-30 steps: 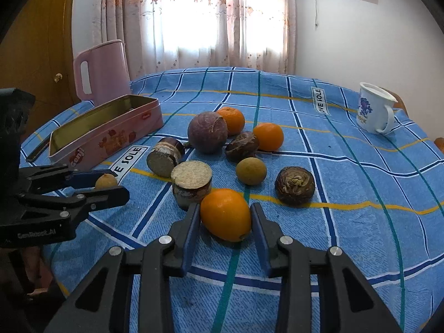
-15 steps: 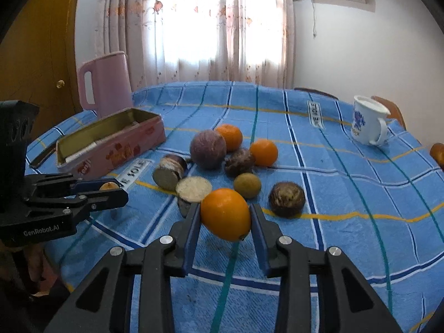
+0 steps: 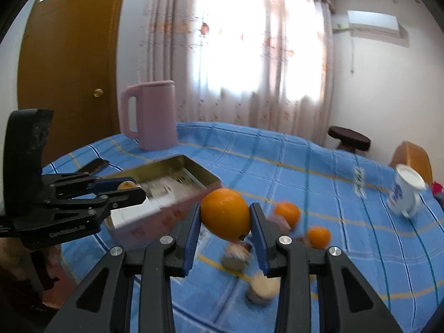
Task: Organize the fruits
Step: 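Carry the small fruit with the left tool while the right tool carries the orange to the tin, then open the left tool in the tin while the right tool releases the orange there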
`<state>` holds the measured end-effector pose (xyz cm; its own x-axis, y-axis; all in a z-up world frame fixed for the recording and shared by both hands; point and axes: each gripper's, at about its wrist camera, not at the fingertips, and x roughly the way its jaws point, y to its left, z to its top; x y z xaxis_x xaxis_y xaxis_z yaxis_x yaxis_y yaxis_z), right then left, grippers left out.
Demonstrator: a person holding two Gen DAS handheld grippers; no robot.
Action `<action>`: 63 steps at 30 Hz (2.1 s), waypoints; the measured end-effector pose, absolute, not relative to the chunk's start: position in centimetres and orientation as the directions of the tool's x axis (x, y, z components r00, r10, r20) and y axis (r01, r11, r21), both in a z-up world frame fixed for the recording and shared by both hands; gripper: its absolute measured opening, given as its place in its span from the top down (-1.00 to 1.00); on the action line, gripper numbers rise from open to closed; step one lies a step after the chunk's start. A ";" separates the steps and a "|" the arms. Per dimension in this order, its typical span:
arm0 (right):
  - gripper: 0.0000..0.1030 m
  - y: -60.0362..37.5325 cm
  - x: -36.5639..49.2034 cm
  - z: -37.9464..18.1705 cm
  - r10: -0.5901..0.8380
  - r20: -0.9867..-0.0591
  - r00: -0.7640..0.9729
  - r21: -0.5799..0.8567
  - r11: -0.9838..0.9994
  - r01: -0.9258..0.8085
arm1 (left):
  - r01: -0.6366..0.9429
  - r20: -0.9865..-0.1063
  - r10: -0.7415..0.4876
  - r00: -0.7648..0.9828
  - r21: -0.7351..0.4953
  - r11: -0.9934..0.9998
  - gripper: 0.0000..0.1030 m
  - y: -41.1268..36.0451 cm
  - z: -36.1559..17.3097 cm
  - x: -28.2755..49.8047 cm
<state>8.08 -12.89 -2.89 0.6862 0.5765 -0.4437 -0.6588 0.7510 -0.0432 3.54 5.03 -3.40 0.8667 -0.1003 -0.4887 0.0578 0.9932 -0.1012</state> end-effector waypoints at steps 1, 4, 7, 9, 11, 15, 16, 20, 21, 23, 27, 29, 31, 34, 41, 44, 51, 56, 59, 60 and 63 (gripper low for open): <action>0.28 -12.2 8.1 -2.8 0.583 -0.444 0.681 -0.045 0.744 -0.667 | 0.048 -0.489 -0.093 0.867 -0.103 0.994 0.46 5.5 -3.4 3.7; 0.28 -9.8 8.5 -2.5 0.596 -0.443 0.670 -0.065 0.724 -0.687 | 0.009 -0.494 -0.060 0.867 -0.105 0.994 0.46 7.6 -3.4 4.5; 0.28 -7.5 9.2 -2.8 0.607 -0.455 0.651 -0.073 0.704 -0.707 | -0.015 -0.514 -0.050 0.857 -0.122 0.992 0.46 9.1 -3.9 5.4; 0.28 -6.0 9.8 -3.3 0.615 -0.471 0.632 -0.063 0.691 -0.720 | -0.035 -0.523 -0.034 0.852 -0.120 0.992 0.46 10.0 -4.3 5.5; 0.28 -5.0 10.2 -3.8 0.614 -0.480 0.626 -0.066 0.687 -0.724 | -0.048 -0.529 -0.023 0.848 -0.119 0.992 0.46 10.6 -4.6 5.8; 0.28 -3.0 10.8 -4.9 0.616 -0.517 0.594 -0.056 0.669 -0.741 | -0.072 -0.552 -0.002 0.834 -0.112 0.991 0.46 11.8 -5.3 6.4; 0.28 -2.5 10.9 -5.3 0.615 -0.526 0.588 -0.055 0.665 -0.745 | -0.075 -0.555 0.002 0.832 -0.109 0.991 0.46 11.9 -5.5 6.5; 0.28 -1.2 10.8 -6.4 0.615 -0.554 0.561 -0.050 0.648 -0.760 | -0.089 -0.564 0.012 0.826 -0.109 0.990 0.46 12.5 -5.8 6.5; 0.28 -0.9 10.7 -6.7 0.614 -0.561 0.556 -0.054 0.643 -0.764 | -0.092 -0.567 0.014 0.824 -0.110 0.990 0.46 12.6 -6.0 6.5; 0.28 -0.3 10.5 -7.1 0.613 -0.571 0.546 -0.057 0.633 -0.772 | -0.098 -0.571 0.017 0.821 -0.112 0.989 0.46 12.8 -6.2 6.4; 0.28 0.5 10.1 -7.8 0.606 -0.592 0.531 -0.070 0.618 -0.783 | -0.110 -0.580 0.023 0.814 -0.114 0.987 0.46 13.2 -6.6 6.4; 0.28 0.9 10.0 -8.2 0.602 -0.603 0.523 -0.074 0.611 -0.788 | -0.110 -0.581 0.023 0.813 -0.114 0.987 0.46 13.3 -6.7 6.4; 0.28 1.2 10.0 -8.6 0.595 -0.617 0.515 -0.076 0.606 -0.792 | -0.113 -0.583 0.028 0.812 -0.110 0.988 0.46 13.4 -6.8 6.4; 0.28 1.4 9.9 -8.9 0.592 -0.631 0.503 -0.076 0.598 -0.798 | -0.112 -0.588 0.026 0.809 -0.110 0.988 0.46 13.4 -6.9 6.5; 0.25 1.7 9.8 -9.1 0.587 -0.641 0.495 -0.077 0.593 -0.802 | -0.133 -0.582 0.059 0.811 -0.086 0.987 0.38 13.2 -6.9 6.2; 0.20 1.4 9.7 -8.9 0.586 -0.631 0.508 -0.080 0.602 -0.795 | -0.138 -0.575 0.066 0.816 -0.082 0.987 0.12 13.0 -6.8 5.9; -0.11 -1.7 8.6 -7.6 0.590 -0.593 0.548 -0.087 0.630 -0.772 | -0.143 -0.508 0.074 0.858 -0.099 0.985 -0.39 12.4 -4.9 4.0; -0.11 -7.9 7.6 -6.3 0.559 -0.543 0.627 -0.103 0.696 -0.711 | -0.090 -0.462 0.031 0.887 -0.106 0.990 -0.58 10.0 -3.5 3.0; -0.11 -12.0 7.8 -6.1 0.502 -0.530 0.684 -0.107 0.760 -0.641 | -0.044 -0.451 -0.009 0.893 -0.109 0.993 -0.70 7.9 -3.3 3.1; -0.11 -13.3 7.9 -6.2 0.473 -0.530 0.704 -0.117 0.781 -0.613 | -0.029 -0.450 -0.023 0.893 -0.110 0.994 -0.71 7.3 -3.3 3.2; -0.11 -15.7 8.4 -6.7 0.423 -0.540 0.728 -0.121 0.817 -0.564 | 0.024 -0.459 -0.073 0.886 -0.110 0.994 -0.74 4.8 -3.4 3.6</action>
<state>8.41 -15.70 -6.68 0.7280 0.4228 -0.5397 -0.5639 0.8170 -0.1206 3.63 4.76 -3.45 0.8857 -0.0726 -0.4586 0.0245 0.9936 -0.1101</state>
